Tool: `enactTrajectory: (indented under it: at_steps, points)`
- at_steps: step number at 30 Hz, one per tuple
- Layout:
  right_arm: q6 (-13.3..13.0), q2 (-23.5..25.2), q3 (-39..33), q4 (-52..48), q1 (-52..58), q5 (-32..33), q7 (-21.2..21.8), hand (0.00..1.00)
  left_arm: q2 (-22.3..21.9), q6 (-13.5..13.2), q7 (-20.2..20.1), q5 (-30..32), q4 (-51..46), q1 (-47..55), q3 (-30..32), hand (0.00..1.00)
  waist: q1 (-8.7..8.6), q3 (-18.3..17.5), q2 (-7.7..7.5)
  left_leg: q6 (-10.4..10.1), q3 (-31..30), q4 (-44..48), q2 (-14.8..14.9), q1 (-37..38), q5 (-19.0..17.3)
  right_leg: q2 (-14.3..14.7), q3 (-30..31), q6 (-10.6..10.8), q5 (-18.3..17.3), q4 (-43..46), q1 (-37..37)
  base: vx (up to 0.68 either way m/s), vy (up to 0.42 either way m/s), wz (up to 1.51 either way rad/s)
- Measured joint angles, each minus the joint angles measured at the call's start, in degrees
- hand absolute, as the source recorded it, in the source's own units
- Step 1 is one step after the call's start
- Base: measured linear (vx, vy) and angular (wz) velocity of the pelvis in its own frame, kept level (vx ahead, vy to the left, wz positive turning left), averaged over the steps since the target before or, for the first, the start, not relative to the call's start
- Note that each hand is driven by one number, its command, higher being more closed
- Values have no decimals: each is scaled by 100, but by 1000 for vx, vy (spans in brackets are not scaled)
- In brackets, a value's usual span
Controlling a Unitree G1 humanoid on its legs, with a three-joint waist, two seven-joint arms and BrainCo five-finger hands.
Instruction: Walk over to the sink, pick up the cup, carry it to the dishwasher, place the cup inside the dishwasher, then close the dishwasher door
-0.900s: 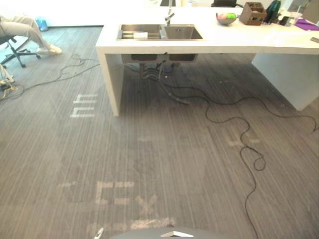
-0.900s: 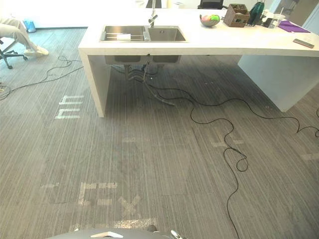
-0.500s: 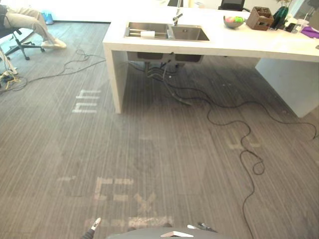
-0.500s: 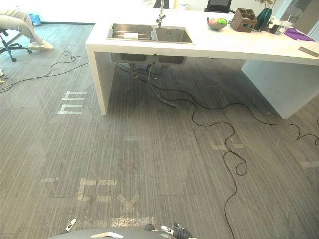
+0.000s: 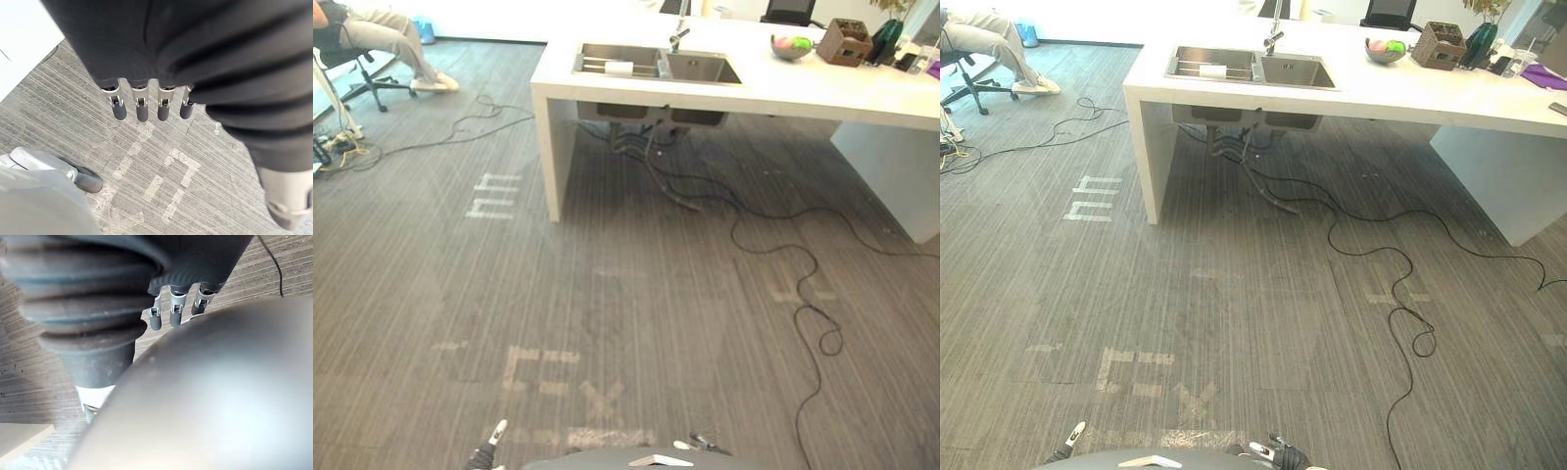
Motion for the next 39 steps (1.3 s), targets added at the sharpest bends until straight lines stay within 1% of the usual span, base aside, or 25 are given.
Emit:
enactTrajectory:
  at_steps: [1, 2, 3, 5, 9, 11, 13, 15, 17, 18, 20, 21, 22, 25, 26, 27, 28, 29, 31, 33, 34, 35, 36, 38, 39]
  points:
    - [-23, 0, 10, -162, 20, 11, -1, 0, 50, -42, -9, 43, -102, 20, -7, 0, -26, 70, -91, 11, 65, 151, -62, -16, -103, -251, -35, 68, -354, 787, -218, 12, 42, 43]
    - [-17, -1, 18, -197, 22, 16, -2, 0, 57, -47, -14, 39, -124, 29, -15, 0, -28, 102, -80, 24, 76, 174, -73, -12, -120, -292, -32, 93, -411, 926, -262, 12, 51, 34]
    - [-19, -67, 185, -326, -2, 131, -50, 0, 77, -78, -79, 29, -210, 68, -25, 0, 22, 153, -136, 80, 139, 230, -122, 59, -183, -560, 6, 283, -614, 1931, -610, 12, 46, 14]
    - [-59, -159, 397, -513, -4, 485, -62, 0, 119, -72, -194, 15, -364, 103, -60, 0, 5, 202, -145, 155, 82, 228, -63, 225, -198, -694, 24, 119, -758, 2893, -1086, 63, 41, 10]
    - [-225, -128, 438, -524, 8, 1021, -78, 0, 117, -60, -206, 25, -372, 86, -157, 0, -77, 262, -27, 69, -26, 399, 158, 257, -349, -404, -40, -13, -927, 2225, -1284, 139, -15, 8]
    - [-331, -188, 420, -696, 16, 1270, -71, 0, -24, -54, -159, 38, -402, -27, -195, 0, -115, 427, 257, -9, -42, 692, 513, 295, -676, -125, -13, -25, -636, 1753, -1516, 203, -79, 5]
    - [-392, -221, 350, -874, 44, 1392, 2, 0, -107, -70, -58, 58, -418, -154, -196, 0, -91, 513, 388, -135, -63, 931, 758, 295, -967, -26, 141, 79, -124, 1208, -1839, 217, -102, 3]
    - [-456, -112, 241, -1188, 228, 1539, -5, 0, -135, -86, 140, 190, -463, -252, -160, 0, -63, 583, 333, -341, -133, 1296, 838, 309, -1309, -68, 493, 182, 278, 685, -1940, 306, -214, 26]
    - [-532, 80, 85, -1376, 454, 1766, -34, 0, -215, -196, 258, 400, -712, -163, 6, 0, -53, 609, 210, -534, -210, 1780, 861, 500, -1882, -210, 830, 212, 158, 661, -1713, 471, -401, 38]
    - [-587, 161, -52, -1382, 582, 1965, -59, 0, -295, -309, 296, 533, -780, -127, 64, 0, -5, 608, 226, -663, -188, 2001, 975, 674, -2225, -199, 843, 149, 439, 942, -1671, 553, -426, 29]
    - [-646, 151, -163, -1677, 674, 2237, -18, 0, -540, -421, 350, 777, -778, -116, 72, 0, -46, 525, 443, -703, -151, 2050, 1269, 824, -2380, -41, 675, -6, 410, 1710, -1879, 453, -325, 12]
    - [-649, 149, -219, -1825, 713, 2298, -17, 0, -741, -495, 405, 879, -755, -131, 93, 0, -56, 534, 544, -700, -90, 2109, 1422, 881, -2319, 71, 625, -245, 148, 2005, -1973, 430, -298, -19]
    - [-627, 173, -259, -1810, 621, 2350, -15, 0, -824, -547, 439, 989, -749, -154, 98, 0, -54, 481, 659, -653, -22, 2257, 1535, 869, -2113, 211, 608, -328, -27, 2065, -1949, 425, -289, -26]
    - [-528, 148, -246, -1764, 523, 2339, 9, 0, -846, -675, 547, 1050, -677, -160, 149, 0, -81, 435, 694, -720, -40, 3385, 1636, 513, -1394, 465, 633, -443, -219, 1848, -1595, 414, -288, -27]
    - [-437, 112, -225, -1734, 511, 2272, 79, 0, -858, -760, 619, 1050, -625, -155, 243, 0, -67, 430, 730, -913, -49, 4496, 1727, 65, -604, 634, 702, -519, -298, 1622, -1250, 383, -212, -30]
    - [-396, 87, -201, -1734, 492, 2228, 106, 0, -864, -777, 659, 1043, -627, -136, 260, 0, -59, 431, 740, -1042, -44, 4936, 1782, -123, -126, 720, 744, -574, -340, 1478, -1074, 401, -130, -29]
    - [-347, 18, -111, -1728, 468, 2167, 142, 0, -865, -888, 728, 1063, -629, -105, 272, 0, -47, 449, 774, -1018, 18, 6153, 1958, -656, -110, 883, 801, -675, -359, 1134, -673, 395, -78, -16]
    - [-301, 11, -108, -1655, 428, 2129, 149, 0, -861, -1011, 761, 1132, -662, -85, 300, 0, -34, 468, 783, -829, 108, 6955, 1978, -1039, -400, 949, 839, -742, -364, 937, -385, 404, -61, -14]
    - [-230, 6, 1, -1450, 313, 2127, 184, 0, -854, -1200, 807, 1414, -973, 7, 361, 0, 71, 514, 678, -763, 325, 7513, 1743, -1601, -917, 944, 999, -788, -389, 611, 147, 392, -41, -33]
    - [-223, -1, 157, -1432, 198, 2134, 191, 0, -851, -1328, 973, 1878, -1436, 106, 310, 0, 213, 534, 630, -678, 509, 6933, 1473, -2137, -1310, 906, 1162, -733, -377, 456, 429, 315, 13, -55]
    - [-211, 12, 262, -1437, 114, 2135, 192, 0, -813, -1355, 1168, 2179, -1680, 166, 215, 0, 255, 577, 561, -645, 592, 6217, 1311, -2300, -1454, 850, 1271, -693, -417, 404, 521, 355, 106, -60]
    - [-162, 39, 485, -1494, 16, 2132, 192, 0, -736, -1368, 1613, 2779, -2048, 221, 2, 0, 308, 664, 441, -621, 756, 4783, 1036, -2452, -1437, 705, 1440, -588, -503, 376, 652, 431, 170, -55]
    - [-157, 41, 548, -1555, 3, 2131, 192, 0, -718, -1361, 1779, 3005, -2227, 241, -75, 0, 329, 710, 414, -663, 801, 4135, 934, -2473, -1317, 641, 1509, -532, -557, 369, 697, 428, 196, -56]
    - [-229, -39, 520, -1518, 66, 2131, 227, 0, -716, -1358, 2168, 3439, -2768, 298, -246, 0, 371, 777, 557, -839, 958, 2064, 882, -2308, -427, 633, 1726, -403, -863, 339, 854, 340, 237, -46]
    - [-476, -53, 398, -1153, -12, 2128, 349, 0, -635, -1349, 2317, 3521, -2853, 253, -305, 0, 415, 832, 636, -791, 1386, 2038, 941, -2145, 73, 613, 1920, -382, -1021, 268, 1071, 375, 246, -22]
